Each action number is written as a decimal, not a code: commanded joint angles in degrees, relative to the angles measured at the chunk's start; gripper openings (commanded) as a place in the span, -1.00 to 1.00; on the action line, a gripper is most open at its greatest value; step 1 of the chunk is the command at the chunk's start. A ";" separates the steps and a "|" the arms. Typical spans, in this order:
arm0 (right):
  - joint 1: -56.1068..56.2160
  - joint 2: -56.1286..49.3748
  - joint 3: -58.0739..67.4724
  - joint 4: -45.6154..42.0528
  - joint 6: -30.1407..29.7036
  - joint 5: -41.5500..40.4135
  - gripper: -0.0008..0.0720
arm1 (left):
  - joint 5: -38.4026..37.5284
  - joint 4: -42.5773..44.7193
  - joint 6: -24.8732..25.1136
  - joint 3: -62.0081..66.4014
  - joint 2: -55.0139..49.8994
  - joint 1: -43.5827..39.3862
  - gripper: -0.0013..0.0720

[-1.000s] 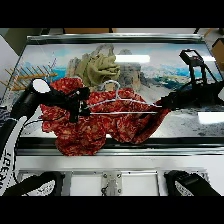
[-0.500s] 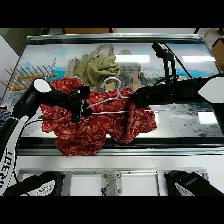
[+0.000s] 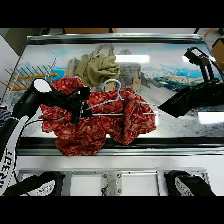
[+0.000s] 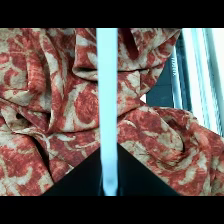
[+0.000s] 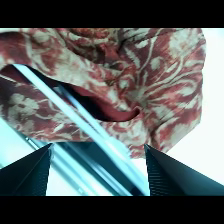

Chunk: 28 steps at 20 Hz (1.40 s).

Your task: Fold the clothes and pants, and hang the long-sleeved shirts on hangers.

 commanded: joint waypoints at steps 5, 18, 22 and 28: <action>-31.76 -0.09 -18.16 35.93 -43.45 -0.20 0.70 | -0.44 -0.02 0.09 0.04 -0.02 -0.02 -0.93; -33.07 -7.13 -30.82 43.78 -63.47 14.64 0.70 | -1.86 0.02 0.07 0.04 -0.02 -0.02 -0.93; -30.16 -9.09 -30.84 41.33 -63.52 13.27 0.70 | -1.86 0.02 0.07 0.04 -0.02 -0.02 -0.93; -21.20 -16.74 -30.82 44.17 -65.24 12.07 0.70 | -1.88 0.02 0.07 0.04 -0.02 -0.02 -0.93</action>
